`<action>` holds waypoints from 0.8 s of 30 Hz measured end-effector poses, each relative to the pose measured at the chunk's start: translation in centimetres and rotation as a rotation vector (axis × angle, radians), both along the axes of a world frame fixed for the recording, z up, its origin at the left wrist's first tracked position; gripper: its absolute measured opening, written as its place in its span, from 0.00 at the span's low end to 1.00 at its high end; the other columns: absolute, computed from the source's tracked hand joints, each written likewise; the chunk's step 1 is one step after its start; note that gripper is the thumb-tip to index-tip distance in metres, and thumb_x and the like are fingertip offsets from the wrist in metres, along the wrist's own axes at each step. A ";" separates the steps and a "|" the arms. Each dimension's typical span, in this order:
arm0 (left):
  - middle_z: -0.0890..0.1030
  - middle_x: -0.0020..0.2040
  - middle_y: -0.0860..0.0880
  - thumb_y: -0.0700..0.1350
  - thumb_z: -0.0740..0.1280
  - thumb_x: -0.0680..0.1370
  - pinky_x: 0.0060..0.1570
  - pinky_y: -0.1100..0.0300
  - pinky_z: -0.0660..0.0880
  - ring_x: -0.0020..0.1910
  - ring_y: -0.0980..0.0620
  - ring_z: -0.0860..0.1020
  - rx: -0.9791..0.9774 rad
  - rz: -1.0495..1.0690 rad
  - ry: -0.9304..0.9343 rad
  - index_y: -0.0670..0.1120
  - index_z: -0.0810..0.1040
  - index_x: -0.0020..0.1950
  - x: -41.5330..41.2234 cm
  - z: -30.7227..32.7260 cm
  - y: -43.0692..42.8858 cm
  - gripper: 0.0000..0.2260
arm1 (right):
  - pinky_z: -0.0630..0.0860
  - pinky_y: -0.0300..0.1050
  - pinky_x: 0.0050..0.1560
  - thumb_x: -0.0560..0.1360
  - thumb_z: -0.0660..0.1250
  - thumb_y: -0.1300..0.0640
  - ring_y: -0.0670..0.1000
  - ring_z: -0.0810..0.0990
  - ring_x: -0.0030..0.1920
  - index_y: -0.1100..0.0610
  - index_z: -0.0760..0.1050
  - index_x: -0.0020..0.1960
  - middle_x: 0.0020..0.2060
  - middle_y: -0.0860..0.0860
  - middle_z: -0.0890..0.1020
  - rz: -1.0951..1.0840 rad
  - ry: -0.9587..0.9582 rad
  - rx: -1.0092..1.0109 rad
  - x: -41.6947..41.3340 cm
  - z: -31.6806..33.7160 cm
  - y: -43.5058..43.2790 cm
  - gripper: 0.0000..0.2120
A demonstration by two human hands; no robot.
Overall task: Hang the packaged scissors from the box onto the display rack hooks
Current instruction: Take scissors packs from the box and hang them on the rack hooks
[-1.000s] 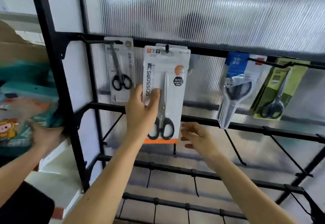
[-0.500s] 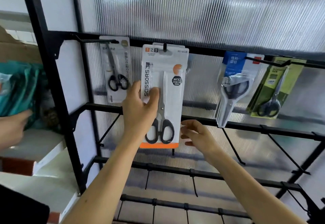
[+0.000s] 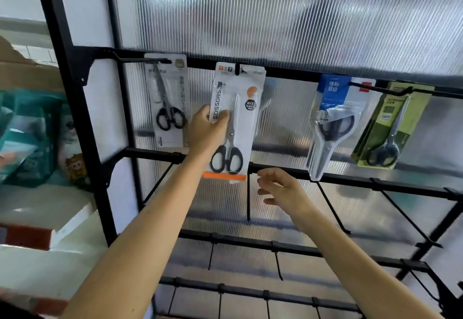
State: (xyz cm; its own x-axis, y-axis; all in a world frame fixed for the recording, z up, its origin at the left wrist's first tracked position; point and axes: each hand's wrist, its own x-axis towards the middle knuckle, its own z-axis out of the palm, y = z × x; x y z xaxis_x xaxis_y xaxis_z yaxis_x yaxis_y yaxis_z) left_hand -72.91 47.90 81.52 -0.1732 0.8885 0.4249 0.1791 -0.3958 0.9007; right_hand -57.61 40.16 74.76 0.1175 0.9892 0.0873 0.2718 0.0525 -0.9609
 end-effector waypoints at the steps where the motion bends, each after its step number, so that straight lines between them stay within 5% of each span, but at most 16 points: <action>1: 0.78 0.41 0.43 0.51 0.64 0.75 0.40 0.57 0.71 0.37 0.50 0.75 -0.011 0.000 0.004 0.37 0.75 0.50 0.3 0.0 0.6 0.16 | 0.76 0.40 0.45 0.78 0.61 0.60 0.48 0.79 0.46 0.49 0.74 0.50 0.46 0.46 0.78 -0.001 0.005 -0.002 0.0 0.1 0.1 0.07; 4: 0.77 0.42 0.45 0.49 0.62 0.77 0.37 0.60 0.69 0.35 0.53 0.72 -0.053 -0.003 0.024 0.38 0.75 0.53 1.1 0.3 1.9 0.14 | 0.75 0.41 0.44 0.78 0.61 0.61 0.48 0.79 0.45 0.51 0.74 0.51 0.44 0.46 0.78 -0.018 0.012 0.003 0.0 0.6 0.2 0.07; 8: 0.74 0.62 0.44 0.49 0.62 0.78 0.48 0.58 0.75 0.50 0.49 0.77 -0.105 0.060 0.116 0.43 0.64 0.69 1.9 0.2 2.6 0.21 | 0.76 0.41 0.45 0.78 0.61 0.61 0.47 0.79 0.44 0.52 0.74 0.52 0.44 0.46 0.78 -0.025 0.004 0.007 0.6 0.6 0.2 0.07; 11: 0.66 0.66 0.40 0.45 0.66 0.74 0.61 0.53 0.65 0.64 0.42 0.67 0.074 0.293 0.122 0.42 0.62 0.69 2.9 -0.9 1.2 0.26 | 0.76 0.41 0.45 0.78 0.61 0.61 0.47 0.79 0.44 0.51 0.74 0.51 0.45 0.46 0.78 -0.047 -0.012 0.009 1.6 0.2 -0.3 0.07; 13: 0.71 0.60 0.40 0.43 0.65 0.72 0.57 0.56 0.63 0.60 0.43 0.68 0.351 0.338 0.160 0.40 0.68 0.64 4.1 -1.7 -0.6 0.21 | 0.76 0.42 0.46 0.78 0.61 0.61 0.48 0.78 0.45 0.51 0.73 0.51 0.45 0.46 0.77 -0.071 -0.034 0.013 2.6 0.2 -0.7 0.07; 15: 0.77 0.51 0.43 0.41 0.61 0.74 0.49 0.61 0.70 0.51 0.48 0.74 0.554 0.132 0.253 0.40 0.74 0.56 5.6 -2.0 -2.2 0.12 | 0.76 0.41 0.45 0.78 0.61 0.62 0.49 0.78 0.45 0.52 0.73 0.51 0.43 0.46 0.77 -0.115 -0.061 0.036 4.0 0.7 -1.2 0.07; 18: 0.79 0.45 0.51 0.41 0.62 0.77 0.39 0.69 0.73 0.40 0.55 0.77 0.562 -0.246 0.465 0.42 0.76 0.51 8.7 -1.4 -4.2 0.06 | 0.76 0.41 0.43 0.77 0.62 0.63 0.50 0.77 0.44 0.52 0.73 0.50 0.40 0.45 0.77 -0.208 -0.173 0.103 7.6 2.1 -2.2 0.07; 24: 0.79 0.51 0.51 0.44 0.62 0.78 0.48 0.59 0.75 0.45 0.53 0.77 0.499 -0.656 0.850 0.48 0.76 0.57 18.4 -0.8 -9.8 0.09 | 0.75 0.47 0.50 0.75 0.62 0.62 0.49 0.76 0.44 0.56 0.77 0.54 0.44 0.49 0.79 -0.440 -0.443 0.125 18.3 3.4 -9.0 0.09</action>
